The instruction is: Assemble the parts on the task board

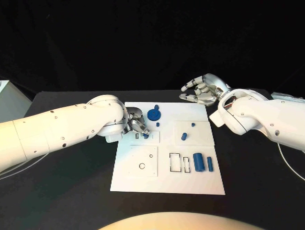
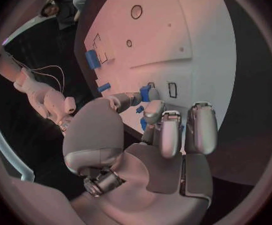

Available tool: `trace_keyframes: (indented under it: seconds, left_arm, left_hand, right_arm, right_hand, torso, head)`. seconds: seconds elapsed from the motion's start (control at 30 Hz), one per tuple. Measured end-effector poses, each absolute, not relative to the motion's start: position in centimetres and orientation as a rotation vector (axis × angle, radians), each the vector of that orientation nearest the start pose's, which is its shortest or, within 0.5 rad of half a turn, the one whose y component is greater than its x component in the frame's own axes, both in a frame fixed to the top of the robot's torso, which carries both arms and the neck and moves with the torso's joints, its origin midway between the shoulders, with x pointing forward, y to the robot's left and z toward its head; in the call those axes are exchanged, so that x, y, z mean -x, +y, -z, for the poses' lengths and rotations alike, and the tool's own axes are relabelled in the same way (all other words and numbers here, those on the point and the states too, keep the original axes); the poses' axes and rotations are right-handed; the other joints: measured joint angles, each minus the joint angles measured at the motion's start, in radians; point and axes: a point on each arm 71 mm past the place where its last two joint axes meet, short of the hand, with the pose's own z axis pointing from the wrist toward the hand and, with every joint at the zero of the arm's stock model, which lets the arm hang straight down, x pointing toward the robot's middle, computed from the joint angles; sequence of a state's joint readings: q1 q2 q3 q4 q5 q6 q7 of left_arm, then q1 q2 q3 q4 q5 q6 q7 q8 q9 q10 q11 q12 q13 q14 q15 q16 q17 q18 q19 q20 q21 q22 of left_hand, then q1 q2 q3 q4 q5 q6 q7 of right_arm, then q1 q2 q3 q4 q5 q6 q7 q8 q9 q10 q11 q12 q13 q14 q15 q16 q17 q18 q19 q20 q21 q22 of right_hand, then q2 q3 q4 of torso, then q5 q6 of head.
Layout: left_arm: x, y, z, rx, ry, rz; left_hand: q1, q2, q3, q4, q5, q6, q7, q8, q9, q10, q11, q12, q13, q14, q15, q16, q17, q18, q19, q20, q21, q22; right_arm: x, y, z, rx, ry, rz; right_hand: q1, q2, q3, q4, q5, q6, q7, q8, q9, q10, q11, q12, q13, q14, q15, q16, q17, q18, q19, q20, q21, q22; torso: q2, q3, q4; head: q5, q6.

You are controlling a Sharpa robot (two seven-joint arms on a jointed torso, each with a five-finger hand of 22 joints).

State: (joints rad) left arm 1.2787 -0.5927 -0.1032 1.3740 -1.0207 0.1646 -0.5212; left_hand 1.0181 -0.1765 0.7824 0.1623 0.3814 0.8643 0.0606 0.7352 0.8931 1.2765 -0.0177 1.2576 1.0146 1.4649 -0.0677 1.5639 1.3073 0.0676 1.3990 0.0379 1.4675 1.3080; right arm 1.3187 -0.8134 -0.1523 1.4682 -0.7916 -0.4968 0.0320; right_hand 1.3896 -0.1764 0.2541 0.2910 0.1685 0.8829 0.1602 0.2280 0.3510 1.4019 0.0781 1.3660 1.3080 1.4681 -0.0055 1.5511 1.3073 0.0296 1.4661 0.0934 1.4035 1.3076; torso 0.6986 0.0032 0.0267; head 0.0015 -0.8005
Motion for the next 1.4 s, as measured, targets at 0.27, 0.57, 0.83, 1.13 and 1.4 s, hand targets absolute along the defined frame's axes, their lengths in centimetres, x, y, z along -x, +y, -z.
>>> trace_keyframes:
  seconds: [0.27,0.57,0.83,1.13,1.4]
  left_arm:
    - [-49.94,13.16,21.92,0.056,2.361,0.471]
    - [-49.87,13.30,21.96,0.047,2.365,0.467]
    - [-49.84,13.40,21.98,0.040,2.369,0.464]
    - [-49.83,13.39,21.98,0.035,2.370,0.463]
    - [-49.86,13.31,21.96,0.031,2.370,0.463]
  left_hand:
    - [0.000,0.000,0.000,0.000,0.000,0.005,-0.002,0.003,-0.003,0.000,0.000,0.000,0.000,0.000,0.000,0.000,0.000,0.000,0.000,0.000,0.000,0.000]
    - [0.001,0.001,0.000,0.000,0.004,0.005,-0.002,0.004,-0.002,0.004,-0.004,0.000,-0.001,0.000,0.000,0.000,0.000,0.000,0.004,-0.004,0.000,0.000]
    - [0.003,0.003,-0.003,-0.003,0.004,0.005,-0.002,0.004,-0.002,0.004,-0.004,0.000,-0.002,0.000,0.000,0.000,0.000,0.000,0.004,-0.004,0.000,0.000]
    - [0.003,0.003,-0.003,-0.003,0.004,0.005,-0.002,0.004,-0.002,0.003,-0.003,0.000,-0.002,0.000,0.000,0.000,0.000,0.000,0.004,-0.004,0.000,0.000]
    - [0.003,0.003,-0.003,-0.003,0.003,0.006,0.000,0.004,0.000,0.003,-0.003,0.000,-0.002,0.000,0.000,0.000,0.000,0.000,0.004,-0.004,0.000,0.000]
  right_arm:
    - [-50.75,-21.45,16.55,-0.430,1.599,-0.910]
    - [-50.75,-21.47,16.59,-0.431,1.600,-0.909]
    - [-50.76,-21.47,16.64,-0.431,1.604,-0.908]
    - [-50.79,-21.46,16.77,-0.433,1.612,-0.906]
    - [-50.79,-21.42,16.88,-0.434,1.617,-0.905]
  right_hand:
    - [0.000,0.000,0.000,0.000,0.000,0.000,0.000,0.000,0.000,0.000,0.000,0.000,0.000,0.000,0.000,0.000,0.000,0.000,0.000,0.000,0.000,0.000]
    - [0.000,0.000,0.000,0.000,0.000,0.000,0.000,0.000,0.000,0.000,0.000,0.000,0.000,0.000,0.000,0.000,0.001,0.000,0.000,0.000,0.000,0.000]
    - [0.000,0.000,0.000,0.000,0.000,0.000,0.000,0.000,0.000,0.000,0.000,0.000,0.000,0.000,0.000,0.000,0.001,0.000,0.000,0.000,0.000,0.000]
    - [-0.008,0.000,0.000,0.000,0.000,0.000,0.000,0.000,0.000,0.000,0.000,0.000,0.000,0.000,0.000,-0.004,0.001,0.000,0.000,0.000,0.000,0.000]
    - [-0.008,0.000,0.000,0.000,0.000,0.000,0.000,0.000,0.000,0.000,0.000,0.000,0.000,0.000,0.000,-0.004,0.001,0.000,0.000,0.000,0.000,0.000]
  torso:
    - [0.000,0.0000,0.0002]
    - [0.000,0.0000,0.0006]
    - [-0.001,0.0000,0.0004]
    - [-0.001,-0.0002,0.0011]
    - [-0.001,-0.0002,0.0008]
  head:
    - [-0.001,-0.006]
    - [-0.001,-0.009]
    - [-0.001,-0.010]
    - [-0.001,-0.012]
    - [-0.001,-0.013]
